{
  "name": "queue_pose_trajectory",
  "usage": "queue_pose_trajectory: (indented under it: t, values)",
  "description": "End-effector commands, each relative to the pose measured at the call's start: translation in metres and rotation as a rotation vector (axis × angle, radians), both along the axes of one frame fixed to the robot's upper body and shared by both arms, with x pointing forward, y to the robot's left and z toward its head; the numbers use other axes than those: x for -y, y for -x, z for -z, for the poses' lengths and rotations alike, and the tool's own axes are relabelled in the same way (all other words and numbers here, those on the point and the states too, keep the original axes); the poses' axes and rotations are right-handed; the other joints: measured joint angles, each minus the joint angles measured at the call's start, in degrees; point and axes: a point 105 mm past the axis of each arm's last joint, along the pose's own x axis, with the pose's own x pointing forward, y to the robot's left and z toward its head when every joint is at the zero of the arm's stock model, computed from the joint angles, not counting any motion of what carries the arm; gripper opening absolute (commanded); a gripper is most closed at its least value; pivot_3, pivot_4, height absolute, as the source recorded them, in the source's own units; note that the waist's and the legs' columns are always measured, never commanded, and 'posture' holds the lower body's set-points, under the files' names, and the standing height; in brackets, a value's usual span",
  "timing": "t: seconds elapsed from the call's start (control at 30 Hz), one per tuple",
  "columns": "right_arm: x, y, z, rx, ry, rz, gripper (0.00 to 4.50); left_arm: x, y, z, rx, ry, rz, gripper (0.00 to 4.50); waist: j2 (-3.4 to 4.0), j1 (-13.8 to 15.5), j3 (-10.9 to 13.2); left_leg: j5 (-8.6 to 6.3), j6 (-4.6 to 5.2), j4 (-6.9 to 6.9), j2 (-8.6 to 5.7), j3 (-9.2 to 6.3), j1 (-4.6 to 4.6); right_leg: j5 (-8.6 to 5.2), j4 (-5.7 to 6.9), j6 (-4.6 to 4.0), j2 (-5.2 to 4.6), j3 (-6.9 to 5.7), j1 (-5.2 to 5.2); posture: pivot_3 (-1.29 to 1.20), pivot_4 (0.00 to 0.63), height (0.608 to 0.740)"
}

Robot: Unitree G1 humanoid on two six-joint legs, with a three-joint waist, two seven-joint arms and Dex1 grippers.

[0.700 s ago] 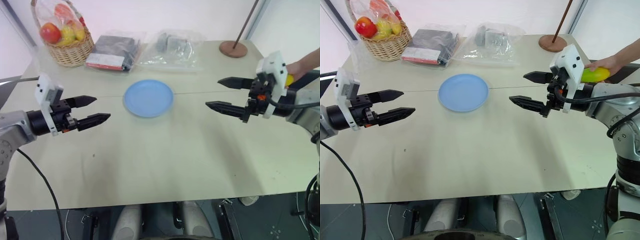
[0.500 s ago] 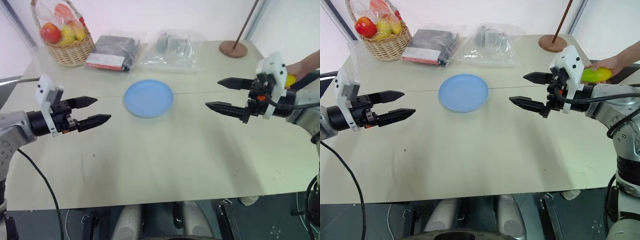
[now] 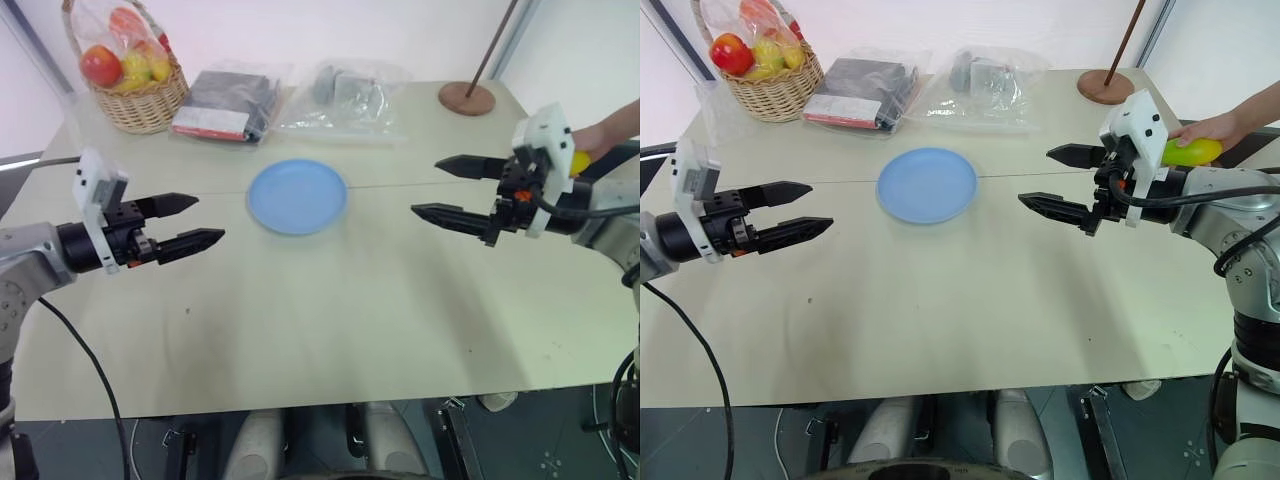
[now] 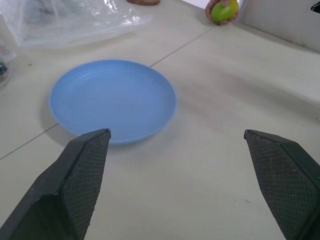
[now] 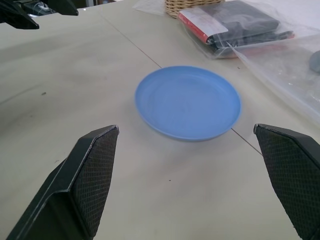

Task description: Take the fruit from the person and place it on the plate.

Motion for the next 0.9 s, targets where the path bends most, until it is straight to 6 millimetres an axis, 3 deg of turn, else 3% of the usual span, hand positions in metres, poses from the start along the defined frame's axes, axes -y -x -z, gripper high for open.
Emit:
queue_pose_trajectory:
  t: [0.03, 0.9]
  values:
    - [-0.0002, 0.0037, -0.0154, 0.069, 0.006, -0.006, 4.43, 0.0015, 0.0035, -0.0092, 0.046, -0.004, 0.008, 4.50, 0.00, 0.00, 0.00, 0.00, 0.00, 0.00, 0.00, 0.00, 0.00, 0.00, 0.00, 0.00, 0.00, 0.00, 0.00, 0.00, 0.150, 0.740]
    - [0.0009, 0.0050, -0.0144, 0.065, 0.004, 0.006, 4.43, 0.0003, -0.0020, -0.0117, 0.067, -0.004, -0.008, 4.50, 0.00, 0.01, 0.00, 0.00, 0.00, 0.00, 0.00, 0.00, 0.00, 0.00, 0.00, 0.00, 0.00, 0.00, 0.00, 0.00, 0.150, 0.740]
